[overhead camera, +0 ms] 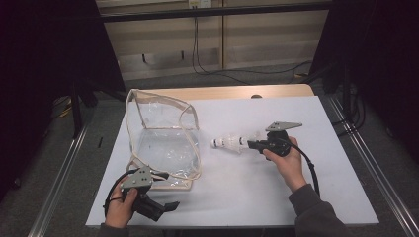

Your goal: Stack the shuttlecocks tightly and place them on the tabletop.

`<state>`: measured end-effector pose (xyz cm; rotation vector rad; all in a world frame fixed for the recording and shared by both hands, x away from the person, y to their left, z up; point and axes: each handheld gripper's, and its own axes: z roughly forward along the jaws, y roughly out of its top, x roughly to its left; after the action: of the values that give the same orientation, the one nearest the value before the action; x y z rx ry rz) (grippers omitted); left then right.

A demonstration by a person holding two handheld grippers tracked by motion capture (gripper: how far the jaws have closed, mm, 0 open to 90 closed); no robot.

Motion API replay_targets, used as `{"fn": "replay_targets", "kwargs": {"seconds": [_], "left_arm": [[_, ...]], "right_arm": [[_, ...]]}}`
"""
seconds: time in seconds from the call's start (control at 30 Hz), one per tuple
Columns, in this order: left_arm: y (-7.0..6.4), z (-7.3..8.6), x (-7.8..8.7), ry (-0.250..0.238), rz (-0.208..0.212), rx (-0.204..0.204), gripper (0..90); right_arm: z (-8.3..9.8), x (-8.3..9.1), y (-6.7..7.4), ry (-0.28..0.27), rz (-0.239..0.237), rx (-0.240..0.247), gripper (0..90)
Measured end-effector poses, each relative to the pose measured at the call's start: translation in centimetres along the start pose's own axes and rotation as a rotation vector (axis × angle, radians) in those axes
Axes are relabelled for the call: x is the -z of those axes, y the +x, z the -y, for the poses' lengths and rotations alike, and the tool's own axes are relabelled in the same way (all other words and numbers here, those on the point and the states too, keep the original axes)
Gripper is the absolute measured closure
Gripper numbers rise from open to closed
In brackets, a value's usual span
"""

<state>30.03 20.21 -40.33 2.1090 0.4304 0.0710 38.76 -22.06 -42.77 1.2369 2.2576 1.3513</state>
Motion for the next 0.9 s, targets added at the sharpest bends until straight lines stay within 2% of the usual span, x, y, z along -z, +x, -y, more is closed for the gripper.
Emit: {"fn": "replay_targets", "kwargs": {"seconds": [0.23, 0.9], "left_arm": [[0.0, -0.01, -0.02, 0.0, -0.001, 0.001, 3.8], [-0.03, -0.01, -0.08, -0.004, -0.003, 0.005, 3.8]], "right_arm": [[0.03, -0.12, -0.04, -0.003, 0.0, -0.011, 89.8], [-0.05, -0.84, 0.26, 0.004, 0.004, 0.001, 89.8]]}}
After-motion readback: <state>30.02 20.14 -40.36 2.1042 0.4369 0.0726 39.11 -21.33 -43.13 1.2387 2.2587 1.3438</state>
